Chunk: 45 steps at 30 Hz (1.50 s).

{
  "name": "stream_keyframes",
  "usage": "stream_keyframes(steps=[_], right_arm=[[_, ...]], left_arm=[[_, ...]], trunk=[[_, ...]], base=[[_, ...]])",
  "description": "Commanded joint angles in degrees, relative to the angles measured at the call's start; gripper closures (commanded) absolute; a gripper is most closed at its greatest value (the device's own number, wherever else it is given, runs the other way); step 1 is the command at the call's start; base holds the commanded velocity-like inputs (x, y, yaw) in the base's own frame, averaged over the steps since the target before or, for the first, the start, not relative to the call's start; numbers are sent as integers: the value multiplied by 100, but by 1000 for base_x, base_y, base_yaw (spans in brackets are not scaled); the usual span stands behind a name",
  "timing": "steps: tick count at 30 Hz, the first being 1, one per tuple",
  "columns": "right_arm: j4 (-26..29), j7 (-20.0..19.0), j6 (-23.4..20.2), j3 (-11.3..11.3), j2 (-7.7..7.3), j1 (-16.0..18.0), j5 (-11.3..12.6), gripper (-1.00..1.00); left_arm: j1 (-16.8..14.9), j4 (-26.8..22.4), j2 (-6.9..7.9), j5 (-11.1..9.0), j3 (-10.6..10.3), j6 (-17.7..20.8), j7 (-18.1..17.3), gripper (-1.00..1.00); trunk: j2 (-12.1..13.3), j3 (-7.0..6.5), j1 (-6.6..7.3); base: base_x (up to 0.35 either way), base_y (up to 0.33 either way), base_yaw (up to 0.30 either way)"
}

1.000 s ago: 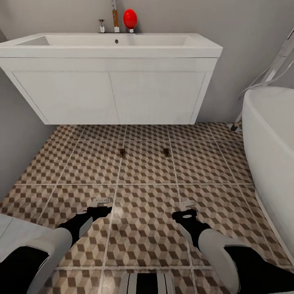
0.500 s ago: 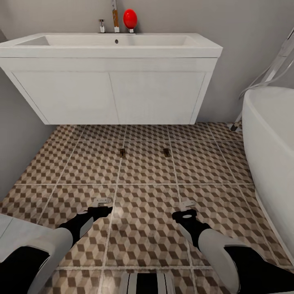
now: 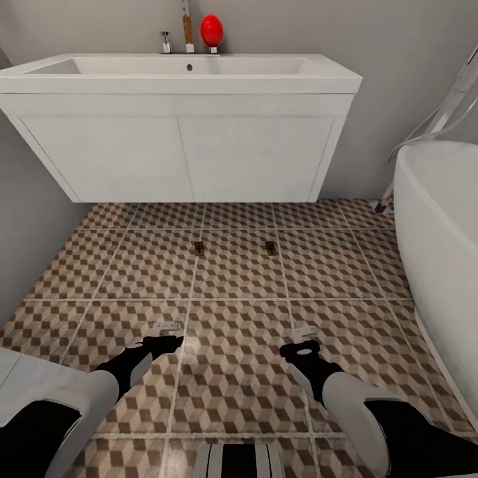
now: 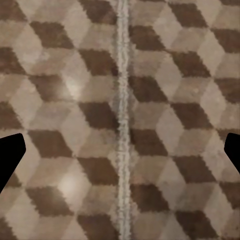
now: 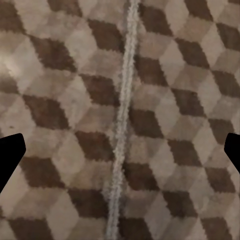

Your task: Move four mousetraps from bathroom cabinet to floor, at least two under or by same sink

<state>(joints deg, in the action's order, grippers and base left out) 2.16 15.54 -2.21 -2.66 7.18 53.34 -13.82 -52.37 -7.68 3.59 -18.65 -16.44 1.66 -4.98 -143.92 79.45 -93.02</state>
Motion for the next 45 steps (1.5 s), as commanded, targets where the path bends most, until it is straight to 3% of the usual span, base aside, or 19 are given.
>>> stream_keyframes(steps=[1, 26, 45], right_arm=[[4, 19, -24, -28, 2, 1, -55, -100], [4, 19, 1, -32, -3, 1, -59, -100], [4, 19, 3, -26, -4, 1, -59, -100]], left_arm=[[-1, -6, 4, -59, -44, 18, -12, -100], [-1, -6, 2, -59, -44, 18, -12, -100], [-1, -6, 1, -59, -44, 30, -12, -100]], trunk=[[-1, 3, 1], [-1, 3, 1], [24, -417, 50]], base=[[0, 0, 0], [0, 0, 0], [0, 0, 0]])
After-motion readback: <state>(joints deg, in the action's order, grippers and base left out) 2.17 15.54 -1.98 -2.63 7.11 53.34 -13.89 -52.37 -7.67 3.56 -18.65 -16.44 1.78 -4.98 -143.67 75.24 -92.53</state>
